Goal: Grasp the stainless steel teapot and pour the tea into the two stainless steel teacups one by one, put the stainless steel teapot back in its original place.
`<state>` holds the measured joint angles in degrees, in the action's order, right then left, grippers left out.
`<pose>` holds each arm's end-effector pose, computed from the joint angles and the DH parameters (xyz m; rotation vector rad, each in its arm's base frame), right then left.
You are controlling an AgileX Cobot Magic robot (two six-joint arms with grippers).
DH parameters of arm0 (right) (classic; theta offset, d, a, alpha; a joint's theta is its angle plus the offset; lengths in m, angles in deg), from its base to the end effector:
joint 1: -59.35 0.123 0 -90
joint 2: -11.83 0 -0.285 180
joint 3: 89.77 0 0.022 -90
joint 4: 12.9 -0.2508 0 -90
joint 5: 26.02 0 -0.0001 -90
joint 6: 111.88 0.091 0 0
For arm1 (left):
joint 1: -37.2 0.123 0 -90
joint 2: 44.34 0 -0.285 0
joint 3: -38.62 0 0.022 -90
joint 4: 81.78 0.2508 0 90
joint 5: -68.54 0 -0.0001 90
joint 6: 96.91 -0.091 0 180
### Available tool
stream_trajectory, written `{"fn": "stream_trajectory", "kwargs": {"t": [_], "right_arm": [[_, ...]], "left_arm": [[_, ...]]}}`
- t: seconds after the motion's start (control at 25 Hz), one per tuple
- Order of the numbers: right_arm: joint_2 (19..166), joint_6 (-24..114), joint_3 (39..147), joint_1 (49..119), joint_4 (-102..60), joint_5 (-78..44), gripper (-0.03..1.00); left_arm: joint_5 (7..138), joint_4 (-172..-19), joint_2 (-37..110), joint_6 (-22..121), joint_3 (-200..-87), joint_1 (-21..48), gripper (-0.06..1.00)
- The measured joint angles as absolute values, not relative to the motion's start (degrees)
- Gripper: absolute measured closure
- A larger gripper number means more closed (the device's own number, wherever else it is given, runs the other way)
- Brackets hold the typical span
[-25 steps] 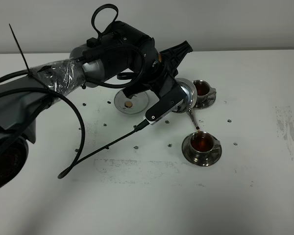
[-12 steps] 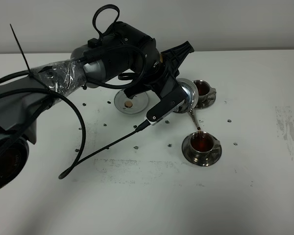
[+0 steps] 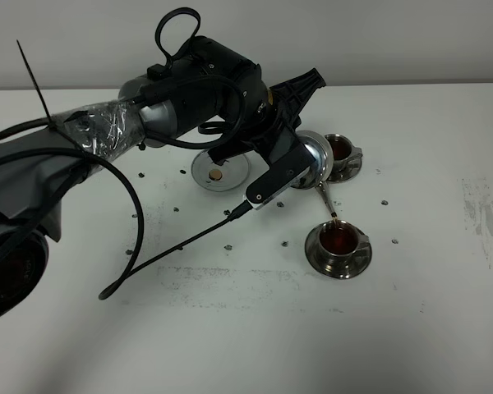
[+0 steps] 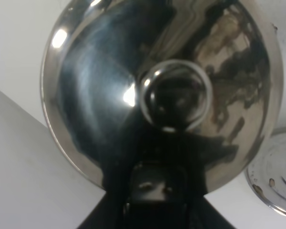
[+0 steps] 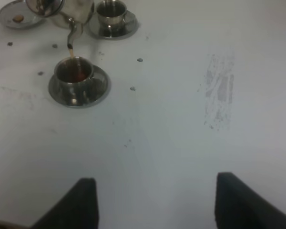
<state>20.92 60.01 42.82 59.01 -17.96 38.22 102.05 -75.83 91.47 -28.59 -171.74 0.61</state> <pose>-0.0064 0.0073 0.2785 -0.1498 2.0986 0.0183 0.4140 -0.3008 0.2076 2.4697 0.6157 0.6708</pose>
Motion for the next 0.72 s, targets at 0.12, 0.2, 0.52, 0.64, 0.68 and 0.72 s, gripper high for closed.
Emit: {"fn": "stream_trajectory", "kwargs": {"t": [0.12,0.2,0.52,0.64,0.68,0.72], "right_arm": [[20.92,60.01,42.82,59.01,-17.96,38.22,0.42],[20.92,59.95,42.82,59.01,-17.96,38.22,0.42],[20.92,59.95,42.82,59.01,-17.96,38.22,0.42],[20.92,60.01,42.82,59.01,-17.96,38.22,0.42],[20.92,60.01,42.82,59.01,-17.96,38.22,0.42],[20.92,60.01,42.82,59.01,-17.96,38.22,0.42]], "left_arm": [[101.91,-75.83,91.47,-28.59,-171.74,0.61,0.74],[101.91,-75.83,91.47,-28.59,-171.74,0.55,0.74],[101.67,-75.83,91.47,-28.59,-171.74,0.37,0.74],[101.45,-75.83,91.47,-28.59,-171.74,0.32,0.74],[101.33,-75.83,91.47,-28.59,-171.74,0.32,0.74],[101.34,-75.83,91.47,-28.59,-171.74,0.32,0.74]]}}
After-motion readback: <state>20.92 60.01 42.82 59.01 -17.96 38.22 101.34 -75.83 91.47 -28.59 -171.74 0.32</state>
